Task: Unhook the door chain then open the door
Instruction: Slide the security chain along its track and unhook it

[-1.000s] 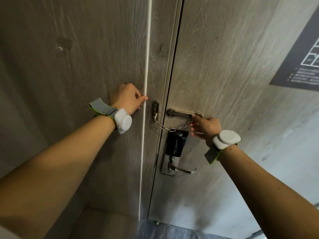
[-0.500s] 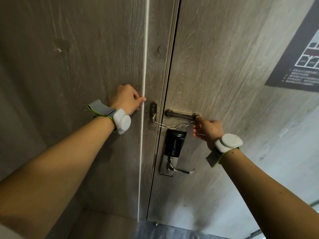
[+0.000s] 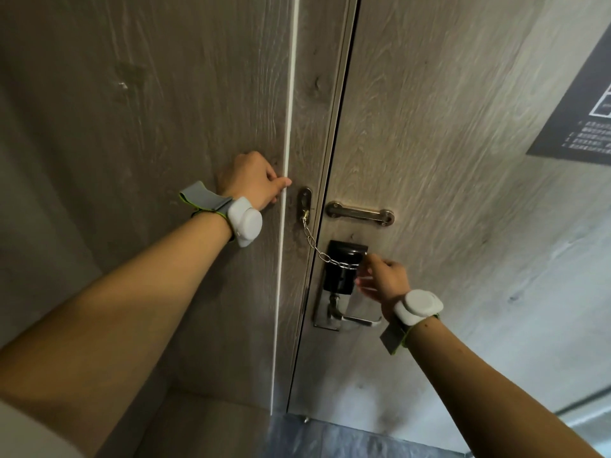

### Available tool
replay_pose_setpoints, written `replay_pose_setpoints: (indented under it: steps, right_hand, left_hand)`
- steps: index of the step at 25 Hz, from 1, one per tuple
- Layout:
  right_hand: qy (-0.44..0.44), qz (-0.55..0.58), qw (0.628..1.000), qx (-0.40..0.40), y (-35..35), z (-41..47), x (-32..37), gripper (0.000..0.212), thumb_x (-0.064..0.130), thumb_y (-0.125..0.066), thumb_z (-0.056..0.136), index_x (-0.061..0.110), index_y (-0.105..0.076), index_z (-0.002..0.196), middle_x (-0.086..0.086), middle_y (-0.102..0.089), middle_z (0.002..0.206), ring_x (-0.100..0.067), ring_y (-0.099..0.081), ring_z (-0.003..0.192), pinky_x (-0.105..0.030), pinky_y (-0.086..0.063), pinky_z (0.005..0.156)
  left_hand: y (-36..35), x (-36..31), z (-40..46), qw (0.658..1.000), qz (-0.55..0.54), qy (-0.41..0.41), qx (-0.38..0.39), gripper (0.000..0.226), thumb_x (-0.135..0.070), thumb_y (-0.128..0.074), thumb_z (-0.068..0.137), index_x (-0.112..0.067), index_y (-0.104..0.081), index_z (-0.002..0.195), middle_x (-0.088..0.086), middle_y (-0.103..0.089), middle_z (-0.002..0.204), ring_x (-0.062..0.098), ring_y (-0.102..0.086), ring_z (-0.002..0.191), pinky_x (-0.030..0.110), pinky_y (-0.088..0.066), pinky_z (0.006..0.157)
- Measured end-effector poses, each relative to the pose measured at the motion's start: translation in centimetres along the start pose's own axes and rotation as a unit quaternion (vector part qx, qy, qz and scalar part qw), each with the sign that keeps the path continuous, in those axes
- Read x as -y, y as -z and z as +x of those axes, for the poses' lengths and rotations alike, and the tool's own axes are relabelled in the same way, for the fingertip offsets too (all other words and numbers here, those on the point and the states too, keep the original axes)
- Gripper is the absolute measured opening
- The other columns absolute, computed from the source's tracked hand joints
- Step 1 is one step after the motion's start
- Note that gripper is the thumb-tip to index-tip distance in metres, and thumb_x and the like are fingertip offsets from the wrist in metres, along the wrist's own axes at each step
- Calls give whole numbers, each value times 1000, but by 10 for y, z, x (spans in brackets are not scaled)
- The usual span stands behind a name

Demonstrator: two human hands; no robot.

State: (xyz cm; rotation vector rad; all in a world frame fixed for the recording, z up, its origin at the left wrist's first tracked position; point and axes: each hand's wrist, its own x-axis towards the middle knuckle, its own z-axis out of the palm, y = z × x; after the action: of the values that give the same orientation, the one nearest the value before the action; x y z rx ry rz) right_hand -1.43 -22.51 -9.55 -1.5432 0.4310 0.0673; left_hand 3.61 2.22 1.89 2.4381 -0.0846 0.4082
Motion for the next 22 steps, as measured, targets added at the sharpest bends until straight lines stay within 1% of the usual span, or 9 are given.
replay_pose_setpoints:
  steps: [2,5,9,11,12,14,15,18,22]
  right_hand:
    - [-69,44,997,5,-12,-2,-12,30,29,-49,98,3,-58,87,-13,-58,75,-23,-57,62,-30,-49,57]
    - [-147,89,985,34,-35,2,-29,34,28,-47,97,7,-52,72,-9,-50,67,-20,-49,59,-29,-42,57]
    - [-254,138,949,128,-74,16,-48,37,29,-42,99,12,-49,67,-3,-45,64,-15,-44,59,-24,-39,56]
    - [-286,126,937,155,-90,25,-55,37,31,-42,99,14,-49,66,0,-50,51,-14,-45,56,-21,-41,49]
    - [-297,121,933,165,-99,30,-59,36,32,-43,98,15,-48,66,1,-51,44,-13,-46,53,-20,-42,46]
    - [-309,119,928,169,-110,39,-63,39,36,-43,99,15,-48,66,0,-51,39,-13,-48,49,-21,-41,49]
    - [-312,126,927,163,-114,44,-64,42,39,-42,99,14,-48,66,-1,-51,42,-14,-48,50,-22,-40,52]
    - [-311,109,931,158,-120,54,-66,48,43,-36,101,10,-50,69,-4,-47,64,-16,-45,58,-24,-37,57]
    - [-261,6,952,157,-111,50,-68,44,32,-39,101,3,-59,74,-11,-55,71,-21,-51,60,-29,-43,58]
  left_hand:
    - [0,-1,-1,1000,-10,7,1,35,-36,-67,87,-6,-77,72,10,-77,70,21,-75,71,43,-60,81]
    - [3,-4,2,1000,-4,13,2,35,-35,-68,87,-6,-77,72,10,-77,71,19,-75,71,41,-60,82]
    - [4,-8,7,999,-4,25,25,33,-32,-70,86,-2,-77,73,12,-78,73,21,-76,68,40,-62,79]
    - [3,-9,9,999,-6,32,26,32,-30,-71,86,-2,-77,73,12,-78,73,21,-76,67,40,-63,77]
    - [2,-7,11,999,-11,36,28,31,-30,-71,86,-2,-77,73,12,-77,72,21,-76,66,40,-63,76]
    - [0,-5,12,998,-21,42,31,31,-29,-72,86,0,-77,75,12,-77,72,21,-76,66,40,-64,75]
    - [0,-5,12,998,-25,42,31,31,-29,-72,86,1,-77,76,12,-77,73,22,-76,66,40,-64,75]
    - [0,-4,13,998,-37,42,34,32,-28,-71,86,2,-77,79,14,-78,76,23,-76,69,38,-63,77]
    - [0,-4,11,998,-48,41,31,35,-28,-70,87,7,-75,86,16,-78,79,21,-75,67,35,-62,78]
